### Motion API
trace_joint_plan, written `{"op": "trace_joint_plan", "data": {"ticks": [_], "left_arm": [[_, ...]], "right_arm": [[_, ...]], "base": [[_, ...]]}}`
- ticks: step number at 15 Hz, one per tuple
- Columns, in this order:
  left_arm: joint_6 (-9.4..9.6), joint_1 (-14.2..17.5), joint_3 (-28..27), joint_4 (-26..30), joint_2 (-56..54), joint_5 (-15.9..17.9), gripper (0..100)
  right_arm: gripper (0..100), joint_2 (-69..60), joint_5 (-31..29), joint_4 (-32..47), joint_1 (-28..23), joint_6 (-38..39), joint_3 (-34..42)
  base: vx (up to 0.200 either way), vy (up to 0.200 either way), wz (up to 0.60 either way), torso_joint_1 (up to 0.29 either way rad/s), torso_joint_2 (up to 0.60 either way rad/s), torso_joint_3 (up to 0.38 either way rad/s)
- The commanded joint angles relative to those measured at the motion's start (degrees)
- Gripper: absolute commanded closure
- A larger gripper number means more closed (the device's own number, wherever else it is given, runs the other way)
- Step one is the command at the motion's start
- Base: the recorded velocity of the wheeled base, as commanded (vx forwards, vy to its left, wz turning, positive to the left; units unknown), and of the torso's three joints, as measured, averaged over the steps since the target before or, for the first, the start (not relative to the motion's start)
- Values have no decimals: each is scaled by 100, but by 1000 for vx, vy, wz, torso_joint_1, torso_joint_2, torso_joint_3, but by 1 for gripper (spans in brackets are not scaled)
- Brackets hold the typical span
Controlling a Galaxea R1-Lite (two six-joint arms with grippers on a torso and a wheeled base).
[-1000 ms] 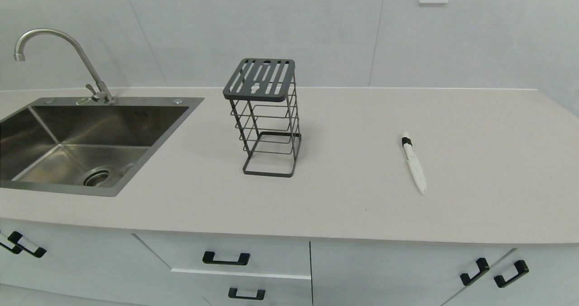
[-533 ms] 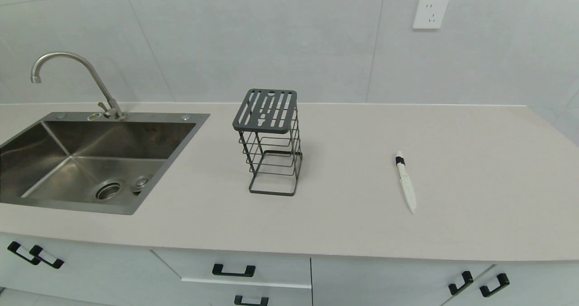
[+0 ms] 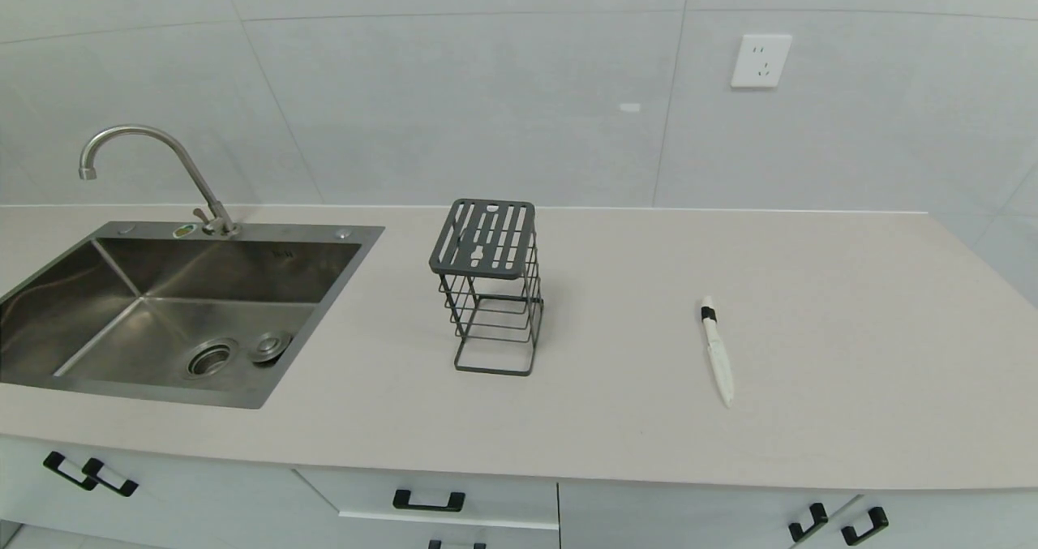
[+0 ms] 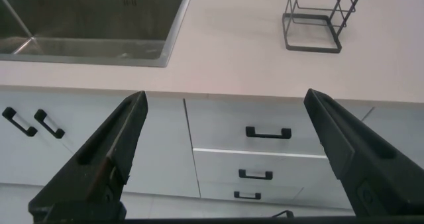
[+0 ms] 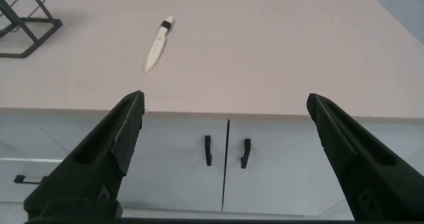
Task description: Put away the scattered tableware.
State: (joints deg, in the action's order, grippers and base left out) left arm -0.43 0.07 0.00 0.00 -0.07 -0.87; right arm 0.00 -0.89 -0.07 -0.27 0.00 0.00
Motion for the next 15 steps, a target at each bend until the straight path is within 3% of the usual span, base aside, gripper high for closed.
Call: {"op": "trace_joint_plan", "data": {"ticks": [1,11,15], "left_arm": [[-1,1,0,0,7,-1,0],[-10,1,0,0,7,-1,0],[-1,1,0,-9,7,-1,0]], "right_arm": [[0,0,1,-1,0,0,0],[0,0,1,-1,9,0,0],[0,0,1,-1,0,9,0]], "base": [[0,0,0,36,-61,-22],[0,0,0,0,0,0],[200,0,0,-2,1,2]]}}
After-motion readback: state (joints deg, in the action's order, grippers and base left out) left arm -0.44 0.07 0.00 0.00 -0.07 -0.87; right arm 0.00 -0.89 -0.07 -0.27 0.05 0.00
